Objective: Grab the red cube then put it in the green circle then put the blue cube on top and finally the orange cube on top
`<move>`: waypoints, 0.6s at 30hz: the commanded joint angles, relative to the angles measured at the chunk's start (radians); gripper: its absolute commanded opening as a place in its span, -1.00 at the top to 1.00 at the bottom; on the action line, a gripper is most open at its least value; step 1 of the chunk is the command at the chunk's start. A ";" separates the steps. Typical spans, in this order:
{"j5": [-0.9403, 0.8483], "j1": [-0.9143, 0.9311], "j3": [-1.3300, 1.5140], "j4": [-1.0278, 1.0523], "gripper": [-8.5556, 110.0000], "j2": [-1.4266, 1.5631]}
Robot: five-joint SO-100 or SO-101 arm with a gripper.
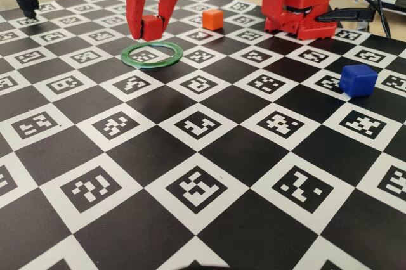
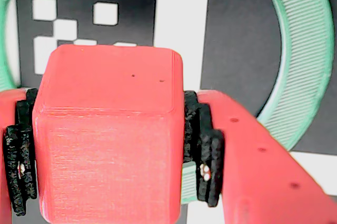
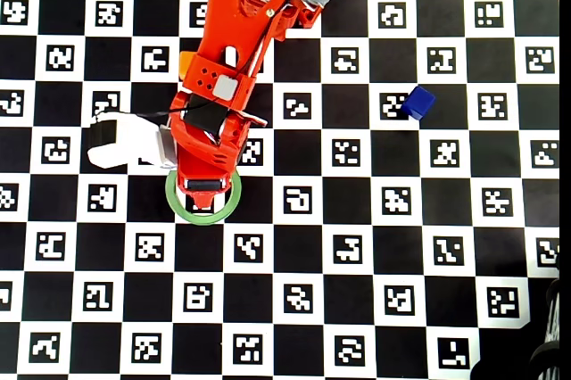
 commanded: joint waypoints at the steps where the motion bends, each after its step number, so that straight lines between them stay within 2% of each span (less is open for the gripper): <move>1: 0.012 -0.006 -0.015 -0.017 0.94 0.015; 18: 0.012 0.002 -0.044 -0.038 0.94 -0.055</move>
